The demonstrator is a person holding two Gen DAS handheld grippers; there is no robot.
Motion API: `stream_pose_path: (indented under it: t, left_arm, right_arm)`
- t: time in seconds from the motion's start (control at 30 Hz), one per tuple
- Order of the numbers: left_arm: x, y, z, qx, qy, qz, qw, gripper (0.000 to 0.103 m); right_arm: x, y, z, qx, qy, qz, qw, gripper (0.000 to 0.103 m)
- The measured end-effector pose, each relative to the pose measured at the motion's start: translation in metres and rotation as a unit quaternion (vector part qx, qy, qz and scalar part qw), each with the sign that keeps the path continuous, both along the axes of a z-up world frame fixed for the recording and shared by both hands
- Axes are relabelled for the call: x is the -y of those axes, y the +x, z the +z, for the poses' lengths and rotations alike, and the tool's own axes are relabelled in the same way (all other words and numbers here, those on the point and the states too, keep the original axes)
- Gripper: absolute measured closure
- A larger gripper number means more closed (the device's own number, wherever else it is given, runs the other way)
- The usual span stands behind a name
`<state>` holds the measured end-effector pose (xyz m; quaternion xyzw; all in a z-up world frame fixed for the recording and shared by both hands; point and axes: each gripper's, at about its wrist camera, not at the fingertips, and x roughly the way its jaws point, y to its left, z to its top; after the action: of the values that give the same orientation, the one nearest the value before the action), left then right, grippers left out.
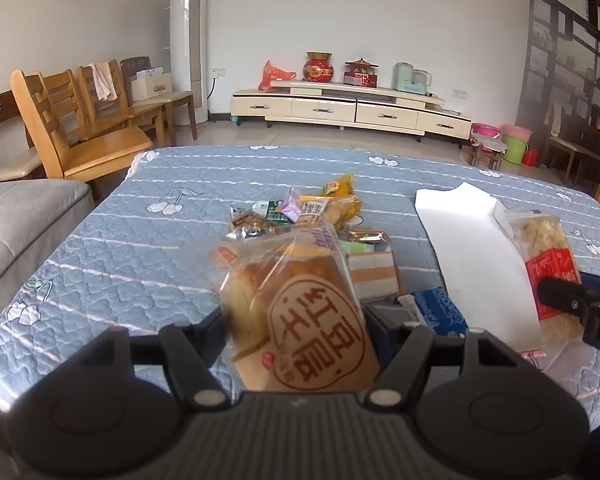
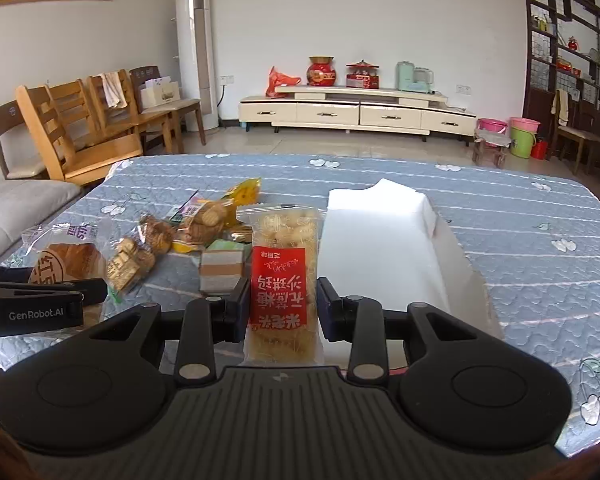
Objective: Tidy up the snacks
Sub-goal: 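Carry both bags over the white box lid and lower them inside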
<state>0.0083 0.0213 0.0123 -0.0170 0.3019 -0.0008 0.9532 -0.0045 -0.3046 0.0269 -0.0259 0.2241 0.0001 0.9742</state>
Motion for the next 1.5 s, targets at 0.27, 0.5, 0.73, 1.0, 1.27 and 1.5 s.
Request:
stream_pose_path:
  t: [0.27,0.5,0.73,1.0,1.27,1.5]
  left_arm:
    - [0.011,0.002,0.003,0.003,0.006,-0.010,0.9999,0.034]
    - [0.017,0.004,0.005,0.006,0.005,-0.016,0.9998,0.034]
    - [0.030,0.007,0.007,0.008,0.010,-0.030,0.9995,0.034]
    - [0.048,0.015,0.010,0.005,0.008,-0.048,0.9988,0.034]
    - [0.072,0.026,0.008,0.002,0.011,-0.072,0.9973,0.034]
    - [0.102,0.038,0.011,0.003,0.012,-0.100,0.9949,0.034]
  right_arm:
    - [0.008,-0.012,0.006,0.012,-0.003,-0.014,1.000,0.061]
    - [0.012,-0.016,0.009,0.018,0.001,-0.021,1.000,0.061]
    - [0.015,-0.016,0.009,0.023,0.006,-0.035,0.999,0.061]
    - [0.019,-0.017,0.010,0.025,0.014,-0.050,0.998,0.061]
    - [0.021,-0.012,0.009,0.026,0.018,-0.069,0.997,0.061]
    - [0.025,-0.001,0.005,0.021,0.018,-0.082,0.996,0.061]
